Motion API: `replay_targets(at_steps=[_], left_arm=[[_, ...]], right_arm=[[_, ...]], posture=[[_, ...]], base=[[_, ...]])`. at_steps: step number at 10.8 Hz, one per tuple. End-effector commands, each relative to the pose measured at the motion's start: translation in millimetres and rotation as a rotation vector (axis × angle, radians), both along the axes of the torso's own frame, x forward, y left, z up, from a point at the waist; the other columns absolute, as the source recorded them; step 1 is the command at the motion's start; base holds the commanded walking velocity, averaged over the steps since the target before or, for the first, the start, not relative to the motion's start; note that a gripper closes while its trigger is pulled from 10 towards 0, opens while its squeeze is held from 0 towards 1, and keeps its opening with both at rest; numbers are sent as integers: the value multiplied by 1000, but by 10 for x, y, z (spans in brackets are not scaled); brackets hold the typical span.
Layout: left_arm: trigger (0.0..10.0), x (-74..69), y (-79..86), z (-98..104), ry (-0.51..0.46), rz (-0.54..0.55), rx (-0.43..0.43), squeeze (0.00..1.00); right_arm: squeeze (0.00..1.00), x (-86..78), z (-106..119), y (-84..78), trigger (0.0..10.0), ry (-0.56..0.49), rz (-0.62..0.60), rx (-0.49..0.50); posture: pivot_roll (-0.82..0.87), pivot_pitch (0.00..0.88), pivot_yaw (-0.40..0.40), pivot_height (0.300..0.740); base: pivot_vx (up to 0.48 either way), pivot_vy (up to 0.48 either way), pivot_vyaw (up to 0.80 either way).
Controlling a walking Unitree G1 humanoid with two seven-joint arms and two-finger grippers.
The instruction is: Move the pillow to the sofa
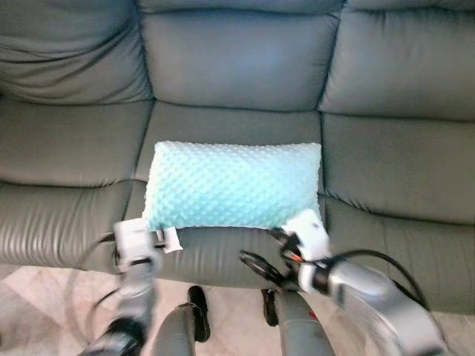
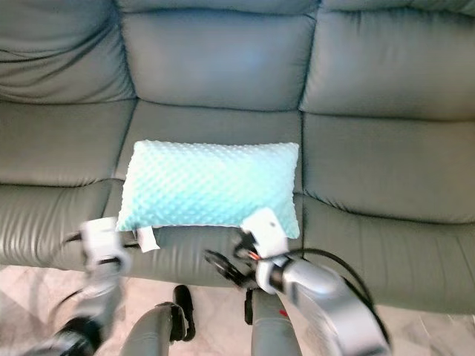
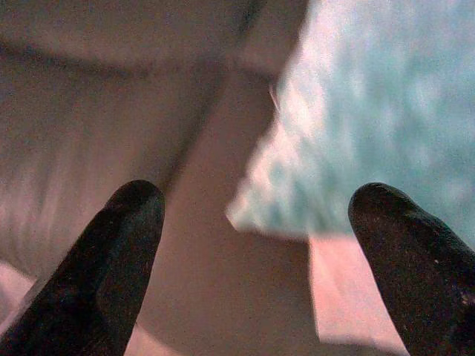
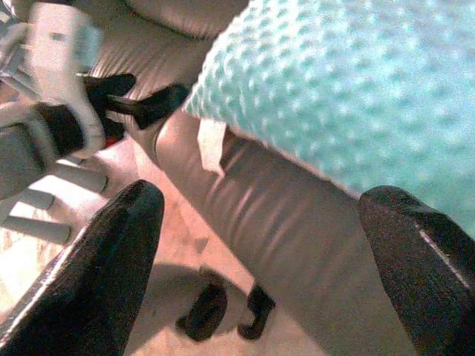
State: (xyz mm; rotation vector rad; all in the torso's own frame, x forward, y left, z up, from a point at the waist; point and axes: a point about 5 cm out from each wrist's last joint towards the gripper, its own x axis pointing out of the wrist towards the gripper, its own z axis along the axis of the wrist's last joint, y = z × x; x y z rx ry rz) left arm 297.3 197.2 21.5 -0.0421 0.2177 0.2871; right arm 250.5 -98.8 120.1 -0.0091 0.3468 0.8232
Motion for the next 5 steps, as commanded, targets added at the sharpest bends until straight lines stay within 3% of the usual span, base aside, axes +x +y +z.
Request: replay_targets(at_steps=[1, 3, 4, 5], left_arm=[[10000, -115, 124, -27, -29, 15, -10, 0], [10000, -200, 211, 137, -143, -26, -9, 0], [10000, -241, 218, 187, -166, -33, -6, 0], [10000, -313, 199, 252, -195, -54, -2, 0]], right_arm=[[0, -23, -84, 64, 10000, 16, 18, 4], [0, 81, -125, 182, 10000, -39, 42, -17], [0, 139, -160, 171, 10000, -63, 16, -46], [0, 209, -212, 62, 10000, -83, -72, -90]], posture=[[-262, 301, 90, 740], [-215, 209, 106, 740], [-206, 181, 111, 740], [-204, 156, 115, 740]], base=[[0, 0, 0], [0, 0, 0], [0, 0, 0], [0, 0, 0]])
